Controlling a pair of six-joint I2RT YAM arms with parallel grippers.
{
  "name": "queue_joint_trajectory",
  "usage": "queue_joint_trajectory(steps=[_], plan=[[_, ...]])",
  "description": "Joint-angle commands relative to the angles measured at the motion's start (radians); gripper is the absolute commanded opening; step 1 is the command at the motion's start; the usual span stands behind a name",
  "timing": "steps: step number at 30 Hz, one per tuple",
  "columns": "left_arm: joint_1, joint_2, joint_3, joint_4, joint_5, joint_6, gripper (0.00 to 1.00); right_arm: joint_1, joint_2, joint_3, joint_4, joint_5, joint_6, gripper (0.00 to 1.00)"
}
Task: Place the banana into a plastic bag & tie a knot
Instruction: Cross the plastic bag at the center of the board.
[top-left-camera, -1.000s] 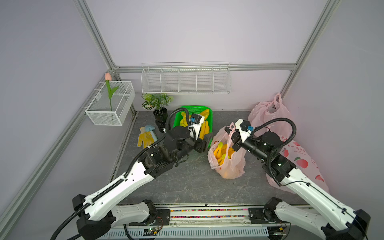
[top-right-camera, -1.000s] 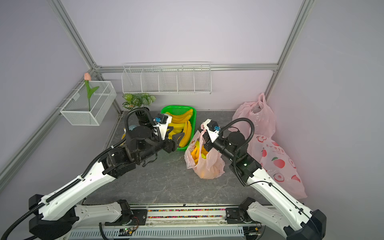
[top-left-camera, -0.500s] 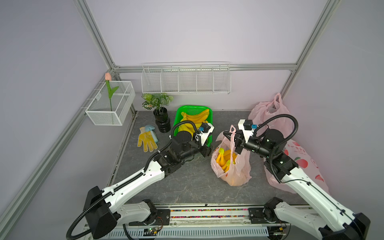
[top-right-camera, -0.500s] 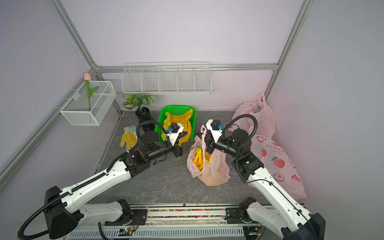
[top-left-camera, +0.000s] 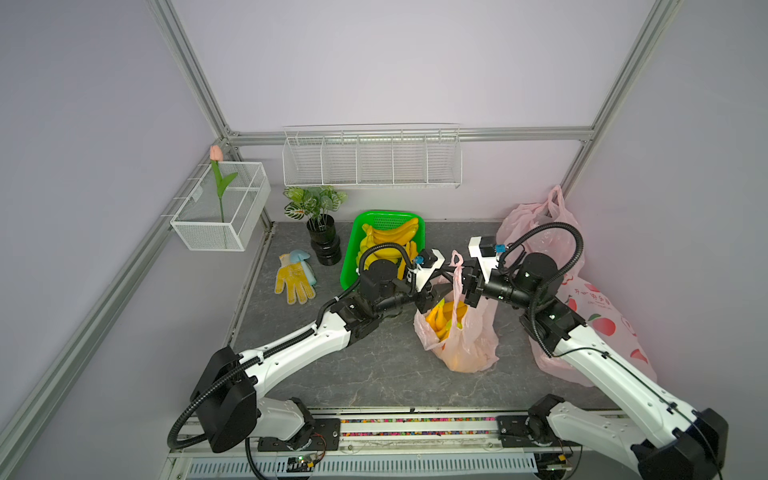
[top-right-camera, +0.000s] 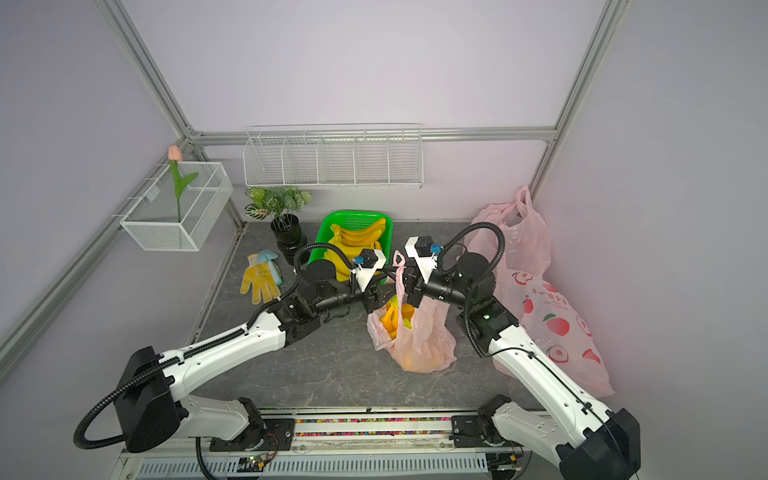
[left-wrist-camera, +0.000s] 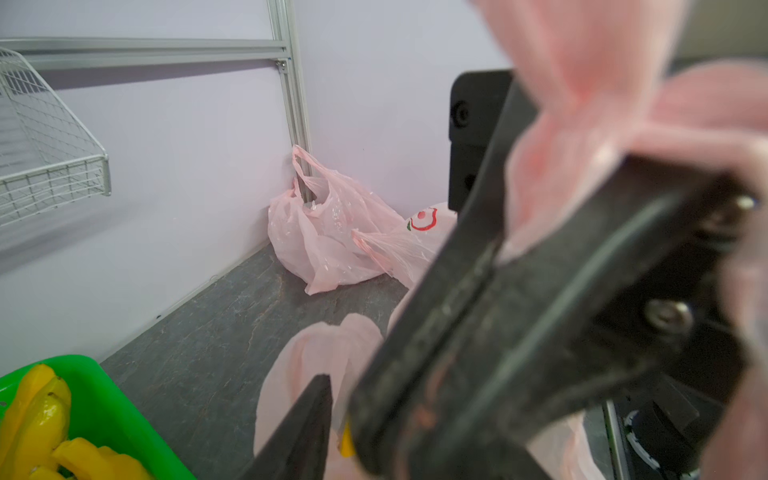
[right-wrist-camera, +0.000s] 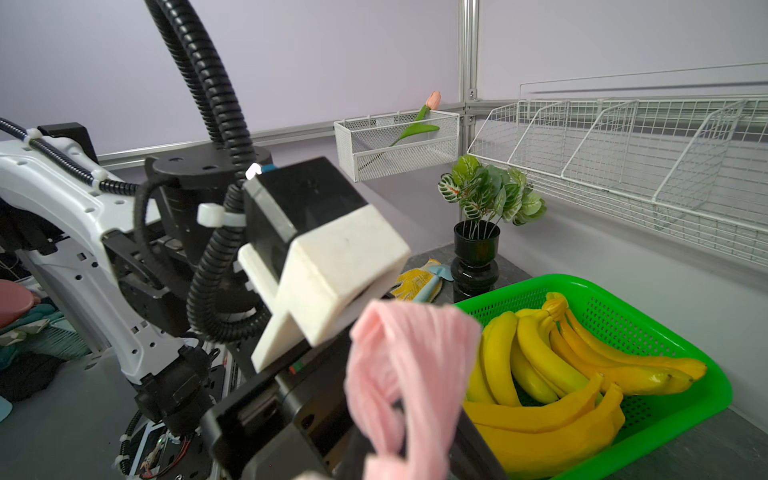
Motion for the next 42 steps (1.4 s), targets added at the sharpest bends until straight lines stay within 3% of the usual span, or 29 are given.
queue_joint_trajectory(steps=[1,5,7,10,12,13,18,21,24,29,31,36,38,42], plan=[[0.003,0.018,0.035,0.099,-0.02,-0.009,0.47,-0.005,-0.002,0.008,0.064,-0.019,0.018,0.07],[0.002,0.039,0.037,0.137,0.016,-0.027,0.39,-0.008,-0.008,0.001,0.047,0.004,0.004,0.07],[0.002,0.047,0.043,0.137,0.015,-0.035,0.29,-0.007,-0.012,-0.002,0.037,0.014,-0.002,0.07],[0.003,0.057,0.07,0.093,-0.006,-0.044,0.01,-0.01,-0.016,-0.004,0.023,0.028,-0.014,0.06],[0.003,0.052,0.081,0.053,-0.051,-0.05,0.0,-0.012,-0.025,-0.002,0.002,0.054,-0.027,0.09],[0.001,0.044,0.079,0.04,-0.076,-0.053,0.0,-0.015,-0.033,-0.003,-0.007,0.073,-0.032,0.13],[0.004,-0.006,0.065,-0.073,-0.319,-0.084,0.0,-0.019,-0.109,-0.014,-0.101,0.238,-0.084,0.53],[0.003,-0.022,0.076,-0.148,-0.406,-0.099,0.0,-0.019,-0.142,-0.013,-0.156,0.264,-0.105,0.58],[0.004,-0.024,0.095,-0.199,-0.416,-0.102,0.0,-0.019,-0.151,-0.001,-0.195,0.266,-0.096,0.51],[0.003,-0.004,0.179,-0.357,-0.489,-0.105,0.0,-0.019,-0.149,0.082,-0.336,0.299,-0.071,0.25],[0.003,0.011,0.226,-0.435,-0.515,-0.104,0.0,-0.019,-0.142,0.136,-0.401,0.32,-0.067,0.19],[0.0,0.015,0.29,-0.542,-0.562,-0.112,0.0,-0.05,-0.038,0.32,-0.592,0.516,-0.05,0.12],[-0.01,0.002,0.289,-0.542,-0.614,-0.123,0.0,-0.107,0.037,0.404,-0.653,0.528,-0.013,0.07],[-0.058,0.008,0.292,-0.526,-0.697,-0.117,0.0,-0.203,0.164,0.527,-0.682,0.531,0.066,0.07]])
